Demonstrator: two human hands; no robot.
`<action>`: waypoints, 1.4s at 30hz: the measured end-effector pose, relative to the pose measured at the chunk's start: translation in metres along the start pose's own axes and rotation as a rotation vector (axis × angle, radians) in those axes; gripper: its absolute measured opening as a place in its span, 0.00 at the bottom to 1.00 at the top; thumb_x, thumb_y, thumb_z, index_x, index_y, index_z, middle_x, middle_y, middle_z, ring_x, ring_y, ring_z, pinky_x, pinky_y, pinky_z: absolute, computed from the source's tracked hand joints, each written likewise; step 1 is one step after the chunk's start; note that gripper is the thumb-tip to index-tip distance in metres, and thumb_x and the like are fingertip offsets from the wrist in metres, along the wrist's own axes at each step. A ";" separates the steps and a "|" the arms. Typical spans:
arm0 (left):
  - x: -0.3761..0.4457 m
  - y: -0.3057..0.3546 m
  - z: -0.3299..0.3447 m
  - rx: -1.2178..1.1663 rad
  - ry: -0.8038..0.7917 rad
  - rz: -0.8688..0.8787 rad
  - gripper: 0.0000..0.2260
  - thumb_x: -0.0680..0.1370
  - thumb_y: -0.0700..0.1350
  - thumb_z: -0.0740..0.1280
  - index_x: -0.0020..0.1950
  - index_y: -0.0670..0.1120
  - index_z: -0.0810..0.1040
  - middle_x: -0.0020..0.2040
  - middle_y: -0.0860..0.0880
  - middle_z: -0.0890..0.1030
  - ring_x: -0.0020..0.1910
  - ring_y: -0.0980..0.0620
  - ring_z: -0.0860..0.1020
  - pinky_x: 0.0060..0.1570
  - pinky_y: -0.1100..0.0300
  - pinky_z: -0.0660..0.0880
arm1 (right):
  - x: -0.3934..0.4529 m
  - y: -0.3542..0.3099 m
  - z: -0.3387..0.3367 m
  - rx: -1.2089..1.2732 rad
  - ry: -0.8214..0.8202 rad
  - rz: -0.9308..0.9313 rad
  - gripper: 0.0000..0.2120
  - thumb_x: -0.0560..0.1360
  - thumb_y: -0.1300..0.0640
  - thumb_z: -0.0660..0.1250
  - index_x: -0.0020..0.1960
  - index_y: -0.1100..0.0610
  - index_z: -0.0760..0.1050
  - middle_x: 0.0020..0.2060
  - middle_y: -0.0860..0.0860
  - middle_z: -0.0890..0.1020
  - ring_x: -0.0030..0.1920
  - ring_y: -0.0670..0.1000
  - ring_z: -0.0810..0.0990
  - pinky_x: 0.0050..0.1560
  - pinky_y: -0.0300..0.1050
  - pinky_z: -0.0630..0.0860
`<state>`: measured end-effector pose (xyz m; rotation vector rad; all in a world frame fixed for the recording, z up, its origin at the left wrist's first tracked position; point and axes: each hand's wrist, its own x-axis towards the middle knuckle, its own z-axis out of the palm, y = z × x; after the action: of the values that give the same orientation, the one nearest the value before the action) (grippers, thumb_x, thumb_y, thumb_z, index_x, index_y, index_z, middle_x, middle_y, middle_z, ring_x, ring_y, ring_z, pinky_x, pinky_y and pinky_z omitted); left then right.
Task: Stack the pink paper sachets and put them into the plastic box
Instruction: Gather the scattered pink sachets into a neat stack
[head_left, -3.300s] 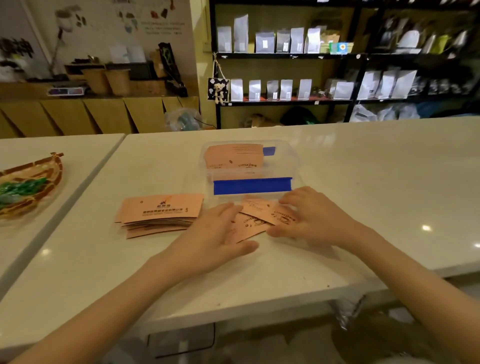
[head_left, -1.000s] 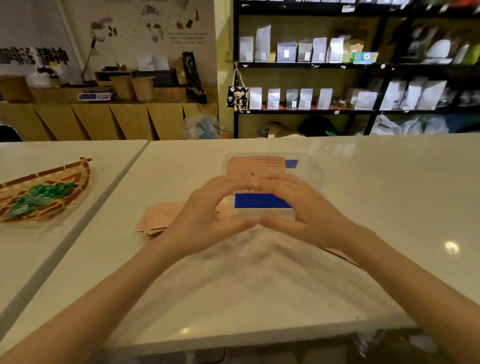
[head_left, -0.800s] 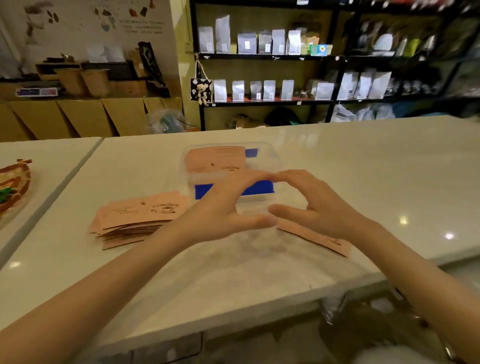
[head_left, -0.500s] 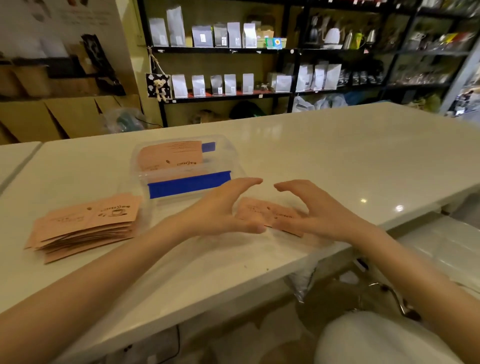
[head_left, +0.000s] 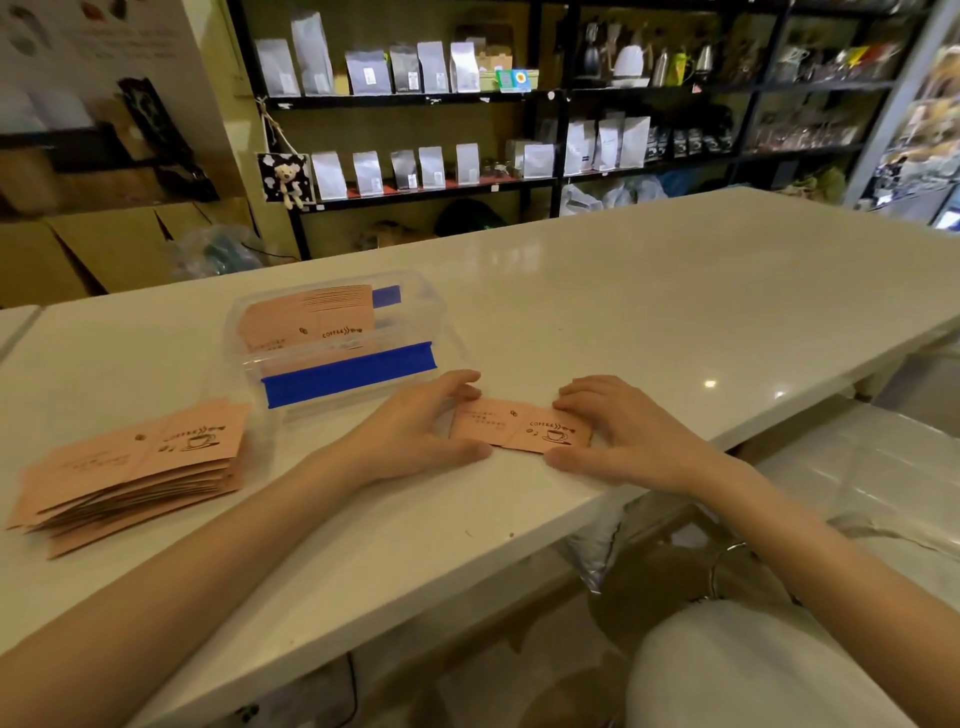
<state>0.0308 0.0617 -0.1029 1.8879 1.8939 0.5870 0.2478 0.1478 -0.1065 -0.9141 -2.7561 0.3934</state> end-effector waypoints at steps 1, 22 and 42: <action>0.000 -0.001 0.000 -0.006 0.006 0.000 0.33 0.67 0.57 0.69 0.69 0.56 0.59 0.65 0.57 0.72 0.60 0.58 0.69 0.60 0.64 0.64 | 0.001 0.000 0.000 0.011 0.006 0.001 0.35 0.65 0.35 0.59 0.66 0.53 0.67 0.66 0.48 0.71 0.67 0.47 0.64 0.63 0.38 0.57; -0.042 -0.006 -0.080 -0.185 0.435 0.026 0.34 0.59 0.53 0.74 0.63 0.51 0.69 0.50 0.55 0.77 0.53 0.55 0.77 0.55 0.58 0.76 | 0.063 -0.061 -0.043 0.338 0.144 -0.115 0.23 0.65 0.49 0.73 0.58 0.47 0.73 0.61 0.47 0.73 0.59 0.47 0.68 0.51 0.29 0.65; -0.172 -0.093 -0.139 -0.044 0.573 -0.367 0.23 0.59 0.59 0.74 0.52 0.59 0.74 0.50 0.66 0.75 0.52 0.64 0.73 0.52 0.67 0.68 | 0.150 -0.204 0.012 0.288 -0.141 -0.503 0.26 0.66 0.40 0.67 0.61 0.48 0.71 0.60 0.46 0.74 0.58 0.45 0.68 0.60 0.45 0.67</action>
<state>-0.1223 -0.1124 -0.0406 1.3736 2.4719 1.1144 0.0140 0.0796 -0.0360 -0.1184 -2.8149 0.7504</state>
